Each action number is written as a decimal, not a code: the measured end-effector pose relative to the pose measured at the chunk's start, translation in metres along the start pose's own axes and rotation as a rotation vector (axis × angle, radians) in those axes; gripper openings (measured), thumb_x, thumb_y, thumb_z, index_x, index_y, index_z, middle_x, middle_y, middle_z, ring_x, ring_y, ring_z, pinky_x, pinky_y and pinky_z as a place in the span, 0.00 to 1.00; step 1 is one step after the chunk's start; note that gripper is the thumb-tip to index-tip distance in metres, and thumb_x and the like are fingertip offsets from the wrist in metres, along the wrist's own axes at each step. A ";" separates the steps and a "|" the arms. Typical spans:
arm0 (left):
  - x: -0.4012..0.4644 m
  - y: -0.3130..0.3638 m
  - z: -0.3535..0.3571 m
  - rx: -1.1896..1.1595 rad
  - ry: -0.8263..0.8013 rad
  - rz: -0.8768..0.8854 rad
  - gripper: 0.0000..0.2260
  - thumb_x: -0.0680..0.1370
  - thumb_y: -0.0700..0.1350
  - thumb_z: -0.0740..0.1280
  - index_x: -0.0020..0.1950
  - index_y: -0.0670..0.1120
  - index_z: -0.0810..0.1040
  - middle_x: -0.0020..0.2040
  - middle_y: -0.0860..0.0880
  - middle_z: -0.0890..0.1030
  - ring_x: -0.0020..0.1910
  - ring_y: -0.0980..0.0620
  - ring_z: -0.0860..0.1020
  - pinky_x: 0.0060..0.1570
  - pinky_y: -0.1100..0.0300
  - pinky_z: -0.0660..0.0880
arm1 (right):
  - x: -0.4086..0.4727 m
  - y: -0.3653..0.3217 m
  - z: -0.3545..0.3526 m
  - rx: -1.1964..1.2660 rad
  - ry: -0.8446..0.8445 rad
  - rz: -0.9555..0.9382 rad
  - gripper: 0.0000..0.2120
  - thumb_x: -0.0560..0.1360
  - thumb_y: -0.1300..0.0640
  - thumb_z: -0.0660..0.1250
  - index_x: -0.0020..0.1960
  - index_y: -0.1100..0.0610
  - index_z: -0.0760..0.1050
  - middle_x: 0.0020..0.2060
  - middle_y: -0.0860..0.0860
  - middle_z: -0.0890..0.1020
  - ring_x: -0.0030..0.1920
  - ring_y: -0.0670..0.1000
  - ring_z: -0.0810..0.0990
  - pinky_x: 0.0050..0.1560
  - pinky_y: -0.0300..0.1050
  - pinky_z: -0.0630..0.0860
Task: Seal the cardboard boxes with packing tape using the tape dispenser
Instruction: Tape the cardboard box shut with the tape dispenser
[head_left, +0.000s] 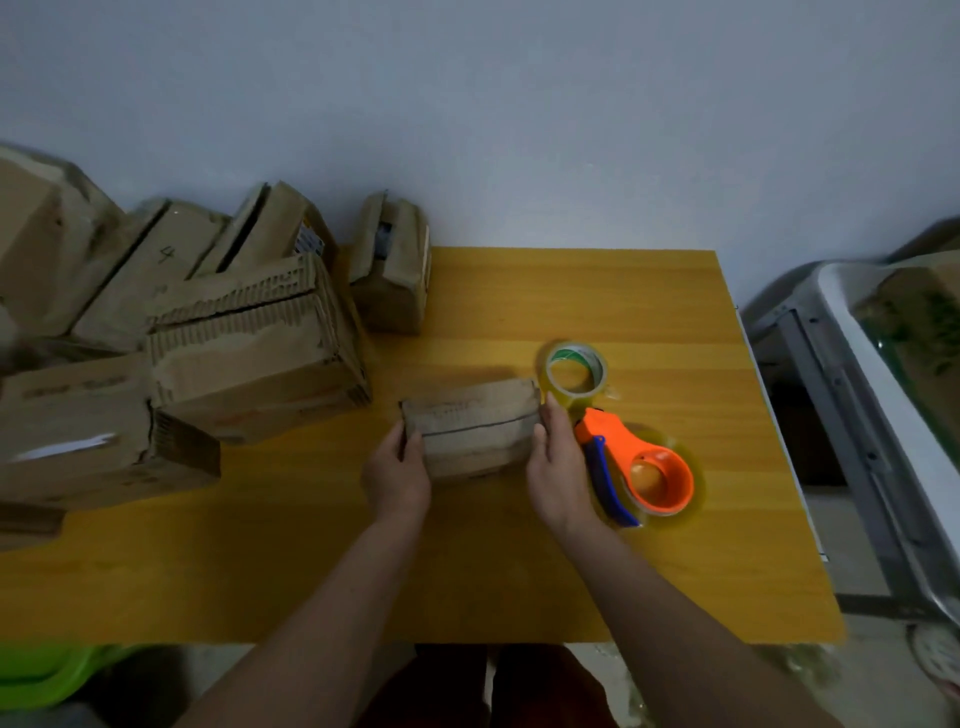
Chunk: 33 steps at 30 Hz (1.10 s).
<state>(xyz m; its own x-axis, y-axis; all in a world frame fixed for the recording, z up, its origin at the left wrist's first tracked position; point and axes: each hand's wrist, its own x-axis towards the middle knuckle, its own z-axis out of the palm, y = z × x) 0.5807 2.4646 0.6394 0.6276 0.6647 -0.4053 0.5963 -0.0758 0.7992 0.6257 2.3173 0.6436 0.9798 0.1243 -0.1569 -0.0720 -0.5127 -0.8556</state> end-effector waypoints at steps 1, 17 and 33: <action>0.000 -0.002 0.001 0.003 -0.003 0.002 0.19 0.83 0.46 0.58 0.75 0.46 0.66 0.71 0.48 0.72 0.68 0.46 0.71 0.64 0.46 0.73 | 0.002 0.000 0.001 -0.003 -0.002 0.020 0.22 0.82 0.62 0.54 0.76 0.61 0.58 0.74 0.55 0.64 0.74 0.51 0.61 0.68 0.33 0.53; 0.012 0.011 -0.008 0.143 -0.215 -0.235 0.26 0.83 0.58 0.48 0.64 0.41 0.73 0.59 0.41 0.76 0.58 0.42 0.75 0.58 0.48 0.74 | 0.015 0.016 -0.006 -0.140 -0.244 0.333 0.31 0.80 0.39 0.48 0.68 0.61 0.71 0.65 0.60 0.75 0.68 0.60 0.70 0.65 0.48 0.66; 0.026 0.007 -0.022 0.030 -0.074 -0.104 0.04 0.72 0.45 0.75 0.40 0.47 0.84 0.42 0.47 0.85 0.40 0.47 0.83 0.47 0.48 0.81 | -0.040 -0.020 0.051 -0.901 -0.425 -0.472 0.35 0.77 0.40 0.35 0.77 0.58 0.49 0.77 0.54 0.50 0.77 0.52 0.46 0.71 0.51 0.34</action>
<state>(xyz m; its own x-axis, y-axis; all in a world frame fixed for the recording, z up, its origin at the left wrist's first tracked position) 0.5902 2.4977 0.6440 0.5962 0.6139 -0.5174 0.6740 -0.0326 0.7380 0.5783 2.3655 0.6416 0.7163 0.6642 -0.2140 0.6246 -0.7470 -0.2278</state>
